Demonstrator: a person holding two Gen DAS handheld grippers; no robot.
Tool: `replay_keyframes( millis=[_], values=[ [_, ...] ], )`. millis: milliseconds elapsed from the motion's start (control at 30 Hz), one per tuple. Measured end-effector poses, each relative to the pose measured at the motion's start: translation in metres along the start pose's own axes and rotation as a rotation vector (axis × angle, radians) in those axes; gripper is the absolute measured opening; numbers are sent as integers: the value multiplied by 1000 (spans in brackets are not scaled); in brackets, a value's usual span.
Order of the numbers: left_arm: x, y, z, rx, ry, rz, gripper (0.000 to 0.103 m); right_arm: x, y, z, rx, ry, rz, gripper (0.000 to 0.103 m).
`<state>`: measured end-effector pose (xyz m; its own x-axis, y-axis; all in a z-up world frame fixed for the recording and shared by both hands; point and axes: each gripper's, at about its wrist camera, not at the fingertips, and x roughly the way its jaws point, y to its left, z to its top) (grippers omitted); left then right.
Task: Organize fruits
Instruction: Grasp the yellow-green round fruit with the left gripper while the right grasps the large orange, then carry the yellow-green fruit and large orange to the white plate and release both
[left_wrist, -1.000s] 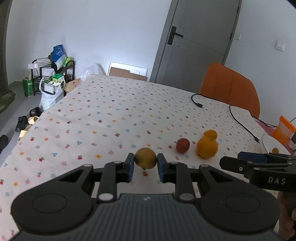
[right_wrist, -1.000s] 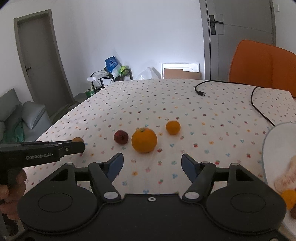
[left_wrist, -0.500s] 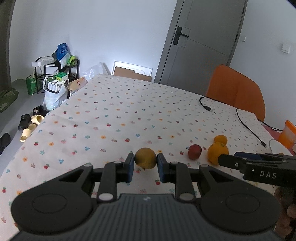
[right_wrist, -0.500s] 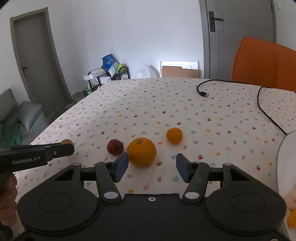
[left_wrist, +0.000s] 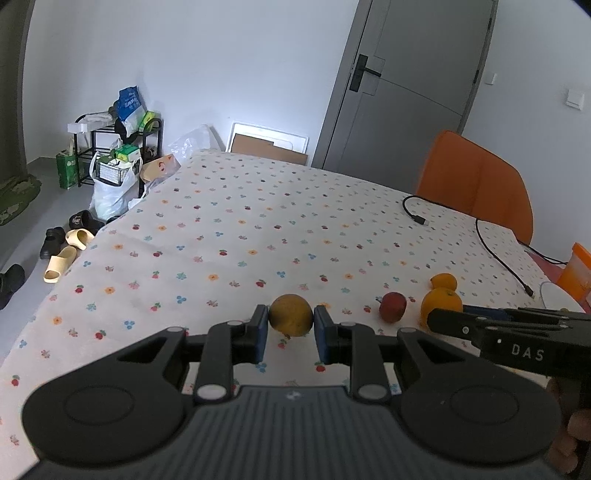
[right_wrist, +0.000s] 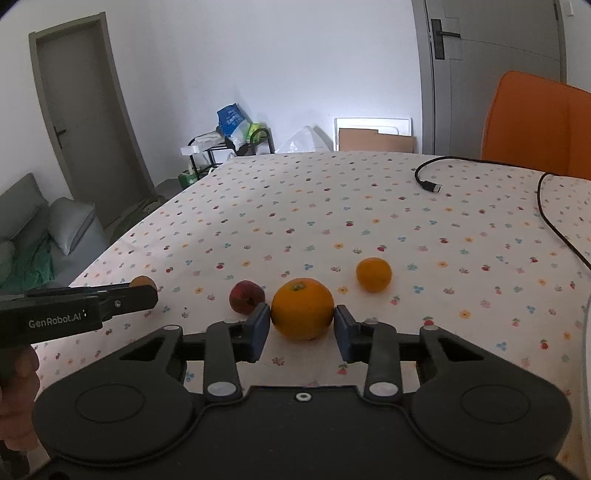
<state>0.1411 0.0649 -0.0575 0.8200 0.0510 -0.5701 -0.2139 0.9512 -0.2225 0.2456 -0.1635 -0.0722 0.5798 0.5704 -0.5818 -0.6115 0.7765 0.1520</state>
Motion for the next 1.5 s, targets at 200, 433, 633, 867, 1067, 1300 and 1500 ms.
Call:
replay_keyframes(
  millis=[200, 433, 633, 867, 1067, 1300, 1500],
  values=[
    [-12, -12, -1, 17, -19, -19, 25, -20, -1, -4, 3, -30, -6, 35],
    [-26, -29, -5, 35, -39, -48, 25, -49, -5, -14, 13, -58, -24, 34],
    [-35, -45, -10, 55, -47, -81, 25, -75, -14, -24, 40, -83, -54, 34],
    [-46, -65, -14, 84, -62, -113, 25, -100, -24, -36, 59, -109, -85, 34],
    [-53, -84, -18, 111, -67, -142, 25, -120, -34, -46, 75, -129, -104, 34],
    [-58, -110, -21, 157, -72, -180, 25, -145, -52, -55, 101, -162, -138, 34],
    [-61, -130, -22, 185, -75, -221, 25, -169, -70, -63, 126, -195, -190, 34]
  ],
)
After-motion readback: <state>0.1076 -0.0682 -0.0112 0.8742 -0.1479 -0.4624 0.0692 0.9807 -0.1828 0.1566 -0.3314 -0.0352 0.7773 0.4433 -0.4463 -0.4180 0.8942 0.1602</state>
